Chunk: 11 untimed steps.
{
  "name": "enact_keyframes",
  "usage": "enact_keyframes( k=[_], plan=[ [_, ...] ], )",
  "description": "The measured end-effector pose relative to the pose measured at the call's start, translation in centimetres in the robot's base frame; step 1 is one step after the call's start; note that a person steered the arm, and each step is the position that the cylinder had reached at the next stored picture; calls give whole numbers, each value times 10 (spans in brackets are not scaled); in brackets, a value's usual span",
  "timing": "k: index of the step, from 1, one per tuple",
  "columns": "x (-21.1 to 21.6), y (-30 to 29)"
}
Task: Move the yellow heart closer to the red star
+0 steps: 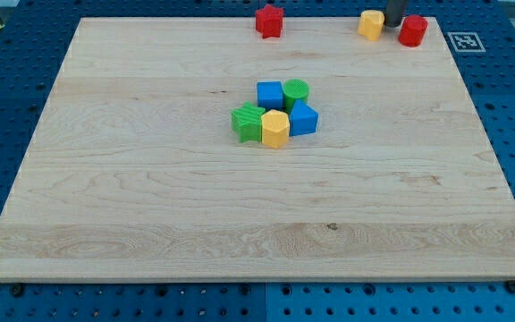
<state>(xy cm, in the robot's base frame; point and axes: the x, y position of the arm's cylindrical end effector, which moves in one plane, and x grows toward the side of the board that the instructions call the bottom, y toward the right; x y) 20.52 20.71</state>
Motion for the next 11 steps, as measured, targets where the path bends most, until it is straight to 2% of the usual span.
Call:
enact_keyframes(
  k=[2, 7, 11],
  plan=[
    [5, -28],
    [40, -30],
    [42, -108]
  ],
)
